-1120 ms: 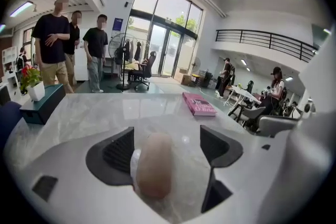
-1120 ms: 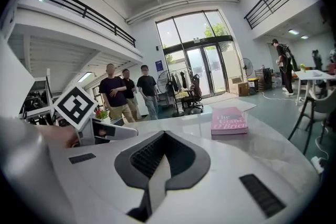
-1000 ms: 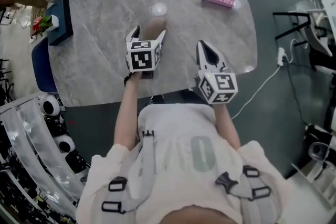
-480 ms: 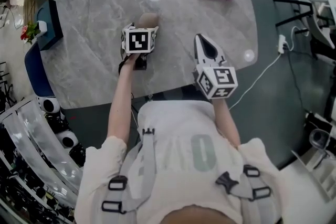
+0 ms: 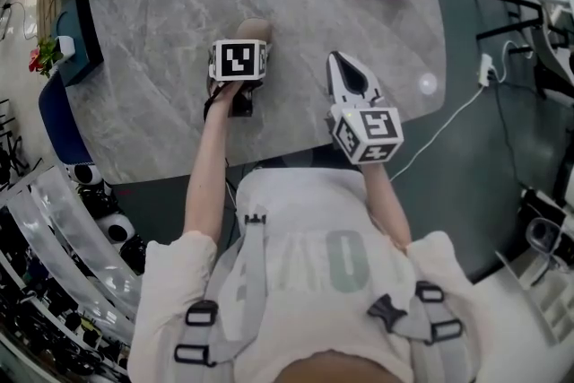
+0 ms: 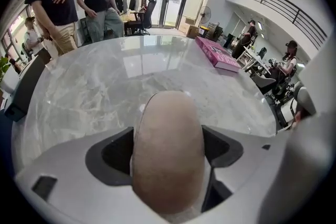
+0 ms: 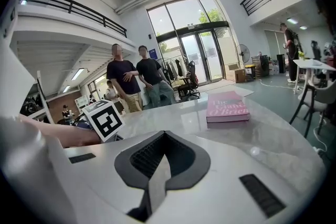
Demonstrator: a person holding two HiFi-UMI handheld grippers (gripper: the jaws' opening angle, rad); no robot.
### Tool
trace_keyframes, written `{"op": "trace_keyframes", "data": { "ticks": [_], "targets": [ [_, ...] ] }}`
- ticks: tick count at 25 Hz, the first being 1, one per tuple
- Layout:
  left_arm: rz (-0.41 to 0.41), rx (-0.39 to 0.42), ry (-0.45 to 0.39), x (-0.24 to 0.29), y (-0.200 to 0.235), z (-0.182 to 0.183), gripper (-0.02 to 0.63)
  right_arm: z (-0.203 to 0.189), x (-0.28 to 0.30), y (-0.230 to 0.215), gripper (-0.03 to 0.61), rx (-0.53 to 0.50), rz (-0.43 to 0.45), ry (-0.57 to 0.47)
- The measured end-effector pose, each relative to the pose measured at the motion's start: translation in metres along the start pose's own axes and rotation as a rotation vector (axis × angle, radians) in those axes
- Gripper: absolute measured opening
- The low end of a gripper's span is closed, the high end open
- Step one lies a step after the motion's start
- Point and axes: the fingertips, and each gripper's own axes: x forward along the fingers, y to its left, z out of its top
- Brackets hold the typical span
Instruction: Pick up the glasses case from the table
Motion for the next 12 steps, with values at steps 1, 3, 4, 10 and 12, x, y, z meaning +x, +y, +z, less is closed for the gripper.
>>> {"op": "trace_keyframes", "data": {
  "ticks": [1, 3, 4, 10, 12],
  "targets": [
    [-0.003, 0.000, 0.007, 0.000, 0.000, -0.001, 0.376, -0.001, 0.002, 0.000, 0.000, 0.001, 0.000, 0.004],
    [0.008, 0.002, 0.020, 0.002, 0.001, -0.003, 0.376, -0.001, 0.004, 0.000, 0.000, -0.001, 0.000, 0.012],
    [0.006, -0.003, 0.025, 0.004, -0.001, -0.004, 0.376, -0.001, 0.004, 0.000, 0.000, -0.002, 0.000, 0.016],
    [0.000, -0.007, 0.097, 0.024, -0.007, -0.013, 0.388, -0.004, 0.012, 0.001, 0.000, 0.003, -0.002, 0.032],
    [0.014, 0.004, 0.115, 0.027, -0.006, -0.014, 0.391, -0.005, 0.012, 0.002, 0.000, 0.002, 0.001, 0.035]
  ]
}}
